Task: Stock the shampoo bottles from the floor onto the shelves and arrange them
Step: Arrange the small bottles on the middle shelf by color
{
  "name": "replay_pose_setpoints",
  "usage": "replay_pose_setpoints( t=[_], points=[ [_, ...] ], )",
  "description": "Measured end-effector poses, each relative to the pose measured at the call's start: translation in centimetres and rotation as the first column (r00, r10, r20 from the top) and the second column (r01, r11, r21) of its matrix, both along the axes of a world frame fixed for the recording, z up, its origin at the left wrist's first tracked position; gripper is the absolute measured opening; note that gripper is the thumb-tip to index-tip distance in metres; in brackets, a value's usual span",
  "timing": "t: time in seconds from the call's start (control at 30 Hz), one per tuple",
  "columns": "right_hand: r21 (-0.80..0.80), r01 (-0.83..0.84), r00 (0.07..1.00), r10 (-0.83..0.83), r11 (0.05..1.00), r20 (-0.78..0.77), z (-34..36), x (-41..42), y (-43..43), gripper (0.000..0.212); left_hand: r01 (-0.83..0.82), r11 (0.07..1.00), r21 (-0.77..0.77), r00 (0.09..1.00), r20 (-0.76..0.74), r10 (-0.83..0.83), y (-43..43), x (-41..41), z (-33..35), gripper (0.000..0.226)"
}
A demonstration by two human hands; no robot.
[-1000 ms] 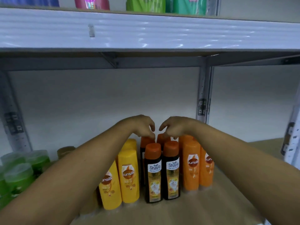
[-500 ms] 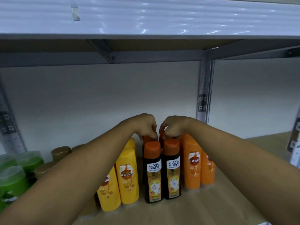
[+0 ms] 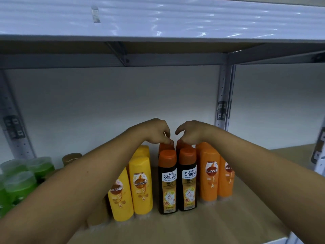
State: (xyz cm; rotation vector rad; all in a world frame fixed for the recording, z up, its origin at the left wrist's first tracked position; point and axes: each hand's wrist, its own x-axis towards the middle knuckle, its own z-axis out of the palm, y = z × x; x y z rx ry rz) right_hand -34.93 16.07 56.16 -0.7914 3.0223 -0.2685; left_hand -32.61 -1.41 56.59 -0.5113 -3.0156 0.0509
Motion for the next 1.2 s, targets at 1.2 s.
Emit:
replay_pose_setpoints(
  t=[1.2],
  points=[
    [0.279,-0.286,0.936,0.329,0.917,-0.123,-2.9,10.7,-9.2,0.060,-0.024,0.999,-0.045,0.999,0.039,0.026,-11.0,12.7,-3.4,0.055]
  ],
)
